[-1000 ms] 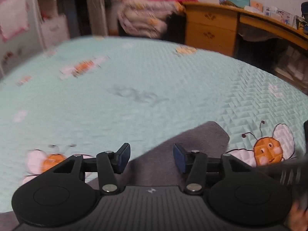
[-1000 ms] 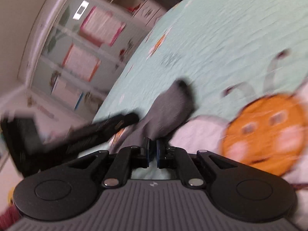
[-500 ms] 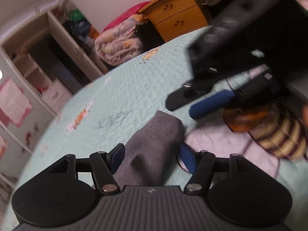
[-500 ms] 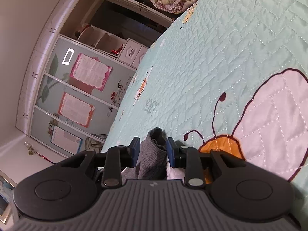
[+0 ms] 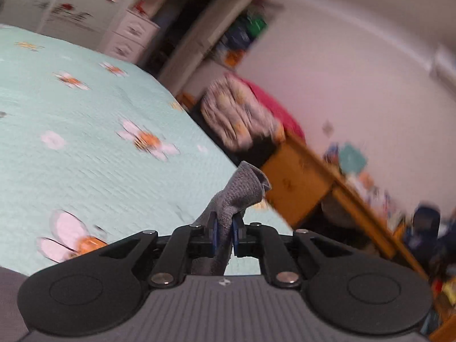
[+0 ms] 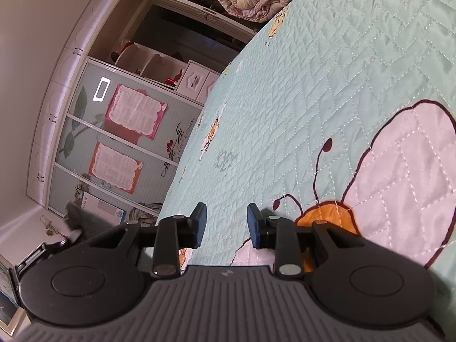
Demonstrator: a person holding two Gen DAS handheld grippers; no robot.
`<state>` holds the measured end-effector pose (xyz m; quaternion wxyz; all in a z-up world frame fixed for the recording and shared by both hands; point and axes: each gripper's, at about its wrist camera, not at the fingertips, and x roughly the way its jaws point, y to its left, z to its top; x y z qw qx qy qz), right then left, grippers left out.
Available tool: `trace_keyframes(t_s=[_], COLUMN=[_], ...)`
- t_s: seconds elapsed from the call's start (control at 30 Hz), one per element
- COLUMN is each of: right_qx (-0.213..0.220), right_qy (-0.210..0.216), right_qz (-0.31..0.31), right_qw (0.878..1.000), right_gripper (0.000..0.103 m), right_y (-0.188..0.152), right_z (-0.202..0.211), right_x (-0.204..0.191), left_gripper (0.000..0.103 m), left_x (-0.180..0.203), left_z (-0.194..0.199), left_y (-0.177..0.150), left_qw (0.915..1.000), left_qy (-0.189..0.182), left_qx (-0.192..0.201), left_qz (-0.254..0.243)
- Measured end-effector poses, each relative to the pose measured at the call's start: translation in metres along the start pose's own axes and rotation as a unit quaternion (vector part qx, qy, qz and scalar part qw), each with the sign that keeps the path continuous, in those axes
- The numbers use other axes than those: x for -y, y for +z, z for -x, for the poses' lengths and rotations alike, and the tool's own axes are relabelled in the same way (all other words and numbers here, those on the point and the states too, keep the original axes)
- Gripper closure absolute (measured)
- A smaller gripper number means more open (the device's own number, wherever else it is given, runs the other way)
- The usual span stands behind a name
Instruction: Fold clothes
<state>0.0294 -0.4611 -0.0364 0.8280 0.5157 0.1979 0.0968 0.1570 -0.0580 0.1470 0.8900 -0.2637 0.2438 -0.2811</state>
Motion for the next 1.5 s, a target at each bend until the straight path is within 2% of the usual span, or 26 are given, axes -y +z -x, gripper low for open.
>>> trace_keyframes(t_s=[0.07,0.13,0.2,0.27,0.47,0.63,0.77,0.8,0.9,0.93,1.0,1.07,1.1,1.13,1.17,1.27,1.37,1.47,1.5], right_qx=[-0.001,-0.004,-0.009,-0.013,-0.04,-0.05,-0.052,-0.053,-0.054,-0.055,-0.055,-0.055,-0.055,-0.055,-0.054,-0.051,-0.05,-0.05,-0.05], right_qy=[-0.003,-0.005,-0.006,-0.007,0.011,0.01,0.008,0.007,0.005,0.005,0.006,0.004,0.003,0.002,0.001,0.001,0.002,0.001,0.001], right_qz=[0.009,0.026,0.05,0.074,0.092,0.098,0.097,0.098,0.101,0.101,0.1,0.101,0.102,0.104,0.104,0.103,0.103,0.106,0.106], right_qw=[1.0,1.0,0.999,0.997,0.995,0.994,0.994,0.994,0.993,0.993,0.993,0.993,0.993,0.993,0.993,0.993,0.993,0.993,0.993], right_gripper=[0.07,0.064,0.054,0.051,0.05,0.049,0.05,0.05,0.05,0.05,0.05,0.05,0.05,0.05,0.05,0.05,0.05,0.05,0.05], right_y=[-0.001,-0.002,-0.005,-0.008,-0.014,-0.016,-0.017,-0.017,-0.017,-0.017,-0.017,-0.018,-0.018,-0.019,-0.019,-0.02,-0.02,-0.019,-0.019], right_z=[-0.002,-0.004,-0.006,-0.008,-0.013,-0.014,-0.013,-0.014,-0.014,-0.014,-0.014,-0.015,-0.015,-0.015,-0.015,-0.015,-0.015,-0.015,-0.015], right_x=[-0.004,-0.009,-0.016,-0.023,-0.029,-0.031,-0.031,-0.031,-0.031,-0.03,-0.03,-0.031,-0.032,-0.032,-0.032,-0.032,-0.033,-0.032,-0.032], left_gripper=[0.093,0.093,0.093,0.093,0.093,0.093,0.092,0.089,0.071,0.07,0.065,0.053,0.043,0.038,0.038,0.038,0.037,0.036,0.036], left_x=[-0.008,-0.012,-0.01,-0.006,0.005,0.036,0.04,0.04,0.042,0.043,0.036,0.029,0.028,0.027,0.027,0.032,0.04,0.053,0.059], left_z=[0.016,0.021,0.025,0.032,0.051,0.035,-0.003,-0.012,-0.042,-0.052,-0.046,-0.029,-0.021,-0.014,-0.007,-0.003,-0.014,-0.028,-0.032], left_y=[0.007,0.012,0.011,0.01,0.015,0.007,-0.017,-0.023,-0.041,-0.047,-0.05,-0.05,-0.055,-0.06,-0.065,-0.102,-0.143,-0.179,-0.189], left_qw=[0.9996,0.9989,0.9989,0.9989,0.9985,0.9984,0.9942,0.9922,0.9839,0.9804,0.9832,0.9885,0.9877,0.9857,0.9832,0.9609,0.9324,0.8968,0.8804], left_qy=[-0.003,-0.009,-0.011,-0.016,-0.044,-0.043,-0.012,-0.004,0.021,0.029,0.036,0.035,0.047,0.061,0.075,0.104,0.134,0.158,0.165], left_qx=[0.019,0.022,0.022,0.021,0.018,-0.028,-0.092,-0.108,-0.157,-0.173,-0.159,-0.126,-0.119,-0.114,-0.109,-0.14,-0.161,-0.157,-0.153], left_qz=[0.02,0.04,0.041,0.038,0.029,-0.024,-0.054,-0.061,-0.083,-0.09,-0.083,-0.076,-0.09,-0.108,-0.125,-0.215,-0.295,-0.383,-0.418])
